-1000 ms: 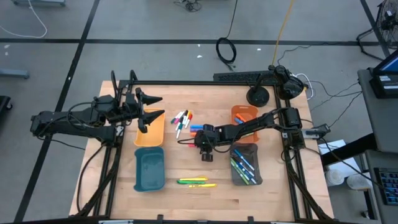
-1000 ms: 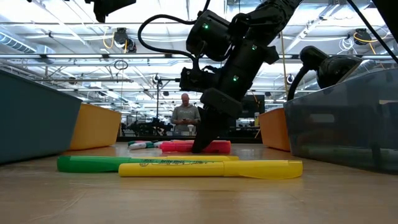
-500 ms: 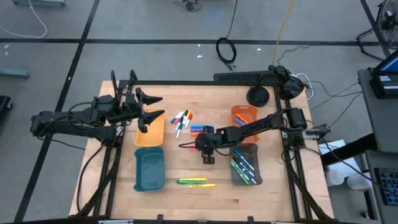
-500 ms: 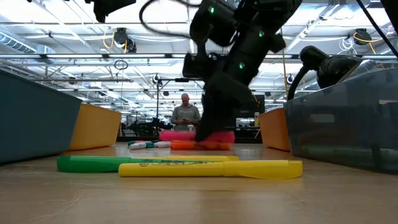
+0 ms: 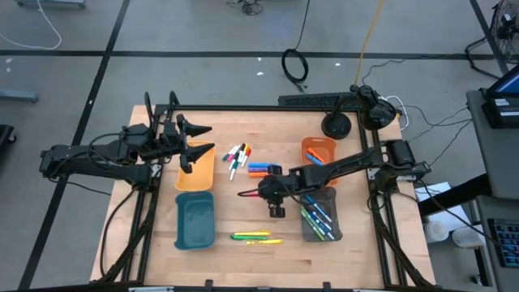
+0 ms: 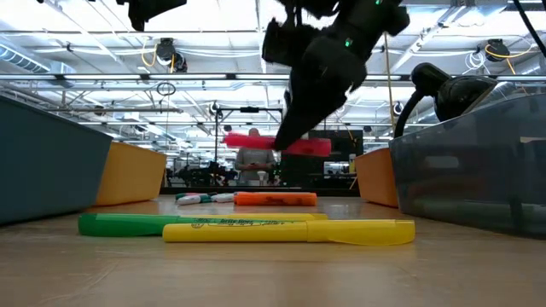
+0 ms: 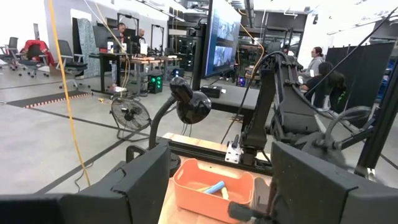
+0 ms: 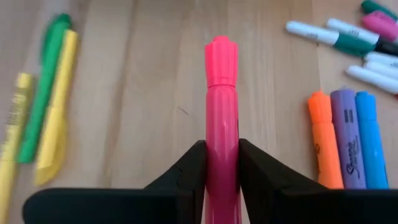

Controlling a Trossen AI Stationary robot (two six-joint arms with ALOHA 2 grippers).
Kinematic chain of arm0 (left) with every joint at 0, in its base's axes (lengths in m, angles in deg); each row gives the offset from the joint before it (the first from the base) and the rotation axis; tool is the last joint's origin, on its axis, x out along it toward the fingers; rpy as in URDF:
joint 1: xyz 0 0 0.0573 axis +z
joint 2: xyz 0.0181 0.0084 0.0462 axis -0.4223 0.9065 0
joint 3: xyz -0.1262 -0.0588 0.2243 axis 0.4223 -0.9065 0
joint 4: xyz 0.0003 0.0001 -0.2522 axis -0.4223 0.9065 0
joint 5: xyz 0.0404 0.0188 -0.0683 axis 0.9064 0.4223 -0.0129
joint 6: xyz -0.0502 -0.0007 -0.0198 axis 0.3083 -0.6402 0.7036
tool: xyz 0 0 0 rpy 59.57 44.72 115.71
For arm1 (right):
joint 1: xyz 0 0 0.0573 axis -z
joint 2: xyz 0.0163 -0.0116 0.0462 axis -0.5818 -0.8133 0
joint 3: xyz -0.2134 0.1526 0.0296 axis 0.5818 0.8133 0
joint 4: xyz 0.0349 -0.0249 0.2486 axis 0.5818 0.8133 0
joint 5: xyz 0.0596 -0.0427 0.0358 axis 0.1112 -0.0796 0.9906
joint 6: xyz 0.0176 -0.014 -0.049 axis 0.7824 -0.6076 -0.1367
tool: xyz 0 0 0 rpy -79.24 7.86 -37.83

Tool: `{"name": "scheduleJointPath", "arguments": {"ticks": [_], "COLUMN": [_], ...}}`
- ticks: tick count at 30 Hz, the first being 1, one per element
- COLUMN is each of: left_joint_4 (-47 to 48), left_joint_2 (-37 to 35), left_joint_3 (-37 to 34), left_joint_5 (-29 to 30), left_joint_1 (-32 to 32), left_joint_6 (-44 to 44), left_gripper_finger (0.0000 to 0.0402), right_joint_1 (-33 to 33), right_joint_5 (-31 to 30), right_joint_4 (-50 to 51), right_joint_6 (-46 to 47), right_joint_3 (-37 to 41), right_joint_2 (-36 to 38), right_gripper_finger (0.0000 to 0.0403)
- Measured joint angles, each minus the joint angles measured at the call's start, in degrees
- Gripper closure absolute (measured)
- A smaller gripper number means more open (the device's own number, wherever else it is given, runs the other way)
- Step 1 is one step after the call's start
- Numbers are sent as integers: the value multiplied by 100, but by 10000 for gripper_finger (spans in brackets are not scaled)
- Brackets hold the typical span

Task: Pick & Place Markers
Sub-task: Put the pink highlighter into the orange bin

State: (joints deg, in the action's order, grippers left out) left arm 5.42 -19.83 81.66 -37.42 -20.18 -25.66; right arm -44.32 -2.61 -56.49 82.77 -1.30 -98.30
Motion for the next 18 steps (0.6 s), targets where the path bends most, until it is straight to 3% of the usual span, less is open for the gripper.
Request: {"name": "scheduleJointPath", "arguments": {"ticks": [8,18], "left_joint_4": [1,-1], "left_joint_2": [0,-2], "left_joint_3": [0,0], "left_joint_5": [0,0], "left_joint_1": [0,0], "left_joint_6": [0,0], "left_gripper_finger": [119,119], "right_joint_1": [-206,-222], "right_joint_5": [-648,-1215], "right_joint_4": [52,41], "right_joint_6": [61,463], "right_joint_3": [159,950], "right_joint_2": [356,1461], "right_gripper_finger": [332,332]}}
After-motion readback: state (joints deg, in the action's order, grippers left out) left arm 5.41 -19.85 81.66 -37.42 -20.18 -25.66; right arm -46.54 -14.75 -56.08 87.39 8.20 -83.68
